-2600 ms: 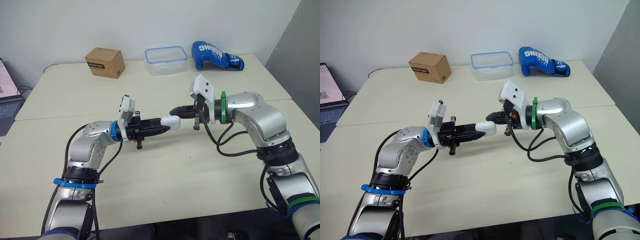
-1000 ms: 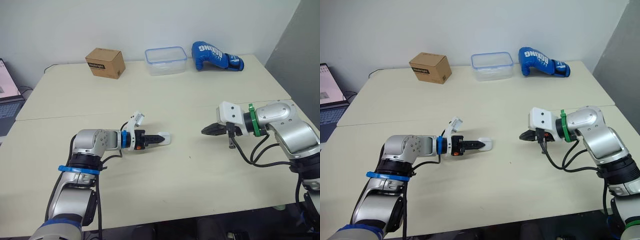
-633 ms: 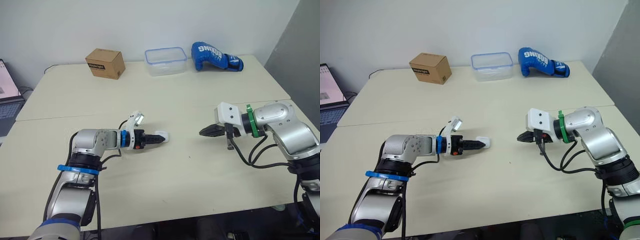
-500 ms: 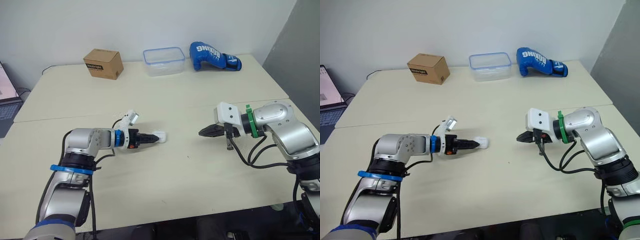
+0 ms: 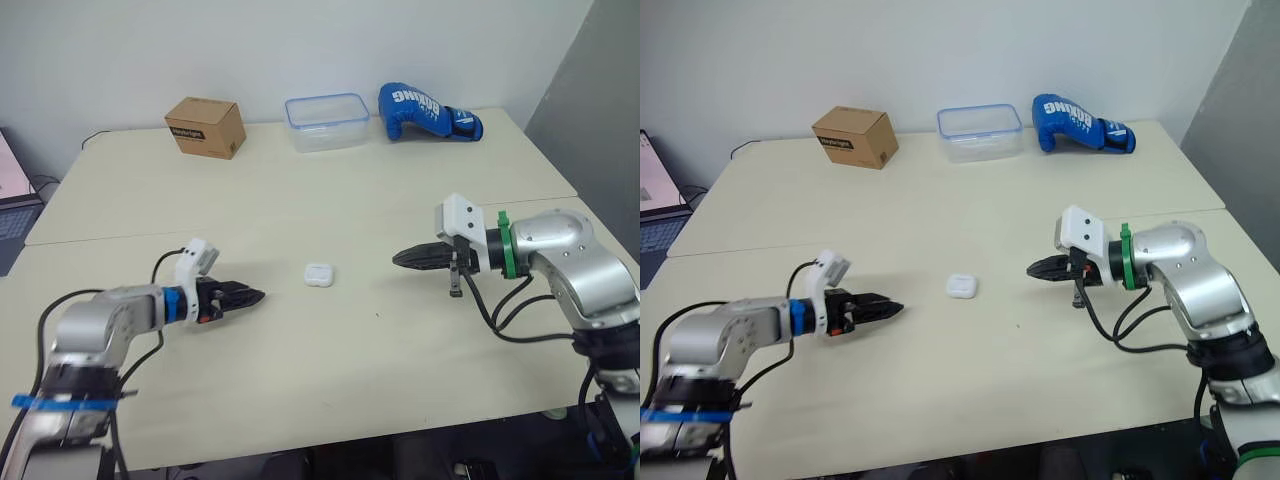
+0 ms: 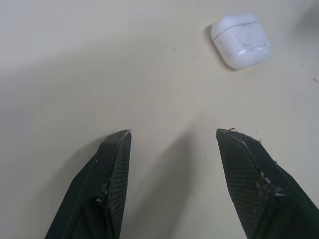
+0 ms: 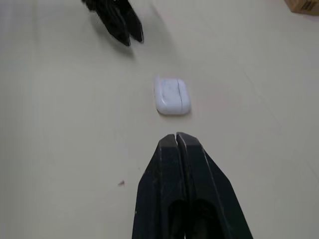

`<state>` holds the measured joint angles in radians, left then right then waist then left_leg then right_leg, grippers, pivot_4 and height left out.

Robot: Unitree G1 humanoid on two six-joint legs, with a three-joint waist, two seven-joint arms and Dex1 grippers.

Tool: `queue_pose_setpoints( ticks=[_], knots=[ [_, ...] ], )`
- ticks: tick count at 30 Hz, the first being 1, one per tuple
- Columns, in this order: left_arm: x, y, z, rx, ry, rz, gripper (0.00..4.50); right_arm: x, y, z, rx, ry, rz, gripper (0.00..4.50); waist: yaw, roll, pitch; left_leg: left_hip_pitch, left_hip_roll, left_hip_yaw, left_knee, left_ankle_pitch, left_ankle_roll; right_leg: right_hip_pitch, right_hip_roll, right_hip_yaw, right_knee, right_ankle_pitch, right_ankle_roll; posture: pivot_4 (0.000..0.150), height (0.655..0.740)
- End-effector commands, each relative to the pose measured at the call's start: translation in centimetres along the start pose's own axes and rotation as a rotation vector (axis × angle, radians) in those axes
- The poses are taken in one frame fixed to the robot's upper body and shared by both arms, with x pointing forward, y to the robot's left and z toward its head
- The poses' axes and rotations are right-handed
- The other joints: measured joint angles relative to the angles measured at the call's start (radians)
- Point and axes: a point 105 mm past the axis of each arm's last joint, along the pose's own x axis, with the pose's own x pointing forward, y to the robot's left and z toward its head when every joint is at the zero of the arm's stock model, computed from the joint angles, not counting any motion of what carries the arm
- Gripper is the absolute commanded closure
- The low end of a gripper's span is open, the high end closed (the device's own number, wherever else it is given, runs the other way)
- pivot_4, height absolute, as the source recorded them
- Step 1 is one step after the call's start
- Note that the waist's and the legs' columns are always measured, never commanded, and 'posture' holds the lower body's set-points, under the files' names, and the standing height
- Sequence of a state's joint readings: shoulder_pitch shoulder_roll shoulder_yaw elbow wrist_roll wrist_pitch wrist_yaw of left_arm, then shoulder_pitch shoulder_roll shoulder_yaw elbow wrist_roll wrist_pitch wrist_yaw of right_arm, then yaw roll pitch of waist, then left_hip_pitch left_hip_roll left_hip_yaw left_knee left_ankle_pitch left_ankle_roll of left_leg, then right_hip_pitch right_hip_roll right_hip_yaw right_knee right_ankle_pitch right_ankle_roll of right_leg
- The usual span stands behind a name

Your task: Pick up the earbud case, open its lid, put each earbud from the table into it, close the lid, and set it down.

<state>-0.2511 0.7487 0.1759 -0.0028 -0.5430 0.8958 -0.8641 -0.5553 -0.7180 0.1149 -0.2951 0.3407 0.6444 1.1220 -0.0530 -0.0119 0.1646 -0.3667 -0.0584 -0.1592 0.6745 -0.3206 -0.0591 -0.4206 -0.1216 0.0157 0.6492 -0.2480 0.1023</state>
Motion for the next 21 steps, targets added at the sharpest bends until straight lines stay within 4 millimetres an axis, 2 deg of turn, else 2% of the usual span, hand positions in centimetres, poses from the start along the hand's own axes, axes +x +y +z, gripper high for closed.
queue_pose_setpoints(
  ticks=[1,5,8,10,13,17,21],
  knots=[
    [-1.7,-1.3,1.5,0.097,-0.192,0.038,1.66,-0.2,1.9,0.1,0.092,-0.052,-0.040,4.50,0.011,0.000,0.000,-0.001,0.000,0.000,0.000,0.000,0.000,0.000,-0.001,0.000,-0.001,0.000,0.000,0.150,0.7307],
    [-2.5,-2.4,-0.3,0.083,-0.262,0.116,1.66,-0.5,3.6,-1.9,0.189,-0.029,-0.085,4.50,0.034,0.000,0.000,-0.001,-0.001,0.001,0.002,0.000,0.000,0.001,-0.001,0.000,-0.001,0.001,-0.001,0.150,0.7307],
    [-3.2,-2.4,-1.3,0.109,-0.337,0.212,1.66,-0.7,4.5,-2.9,0.259,-0.015,-0.105,4.50,0.047,0.000,0.000,0.000,-0.001,0.003,0.002,0.000,0.001,0.003,-0.001,-0.001,-0.001,0.002,-0.001,0.150,0.7307],
    [-3.8,-2.2,-2.8,0.120,-0.343,0.279,1.66,-1.0,5.5,-4.1,0.300,0.010,-0.104,4.50,0.051,0.000,0.000,0.003,-0.001,0.005,0.002,-0.002,0.003,0.006,0.000,-0.001,-0.002,0.002,-0.001,0.150,0.7307],
    [-4.4,-2.3,-3.9,0.111,-0.343,0.315,1.66,-1.4,6.3,-5.1,0.335,0.040,-0.111,4.50,0.051,-0.001,0.000,0.003,-0.001,0.005,0.002,-0.002,0.004,0.008,0.000,-0.002,-0.004,0.002,-0.001,0.150,0.7307],
    [-4.5,-2.1,-4.7,0.086,-0.315,0.349,1.66,-1.8,6.6,-5.7,0.359,0.054,-0.107,4.50,0.052,-0.001,0.000,0.004,-0.001,0.004,0.002,-0.003,0.005,0.010,0.000,-0.003,-0.004,0.002,-0.001,0.150,0.7307],
    [-4.6,-2.9,-4.4,0.073,-0.346,0.297,1.66,-2.0,6.5,-5.8,0.356,0.069,-0.099,4.50,0.051,-0.001,0.000,0.005,0.000,0.004,0.002,-0.003,0.005,0.011,0.001,-0.004,-0.004,0.002,-0.001,0.150,0.7307]
  ],
)
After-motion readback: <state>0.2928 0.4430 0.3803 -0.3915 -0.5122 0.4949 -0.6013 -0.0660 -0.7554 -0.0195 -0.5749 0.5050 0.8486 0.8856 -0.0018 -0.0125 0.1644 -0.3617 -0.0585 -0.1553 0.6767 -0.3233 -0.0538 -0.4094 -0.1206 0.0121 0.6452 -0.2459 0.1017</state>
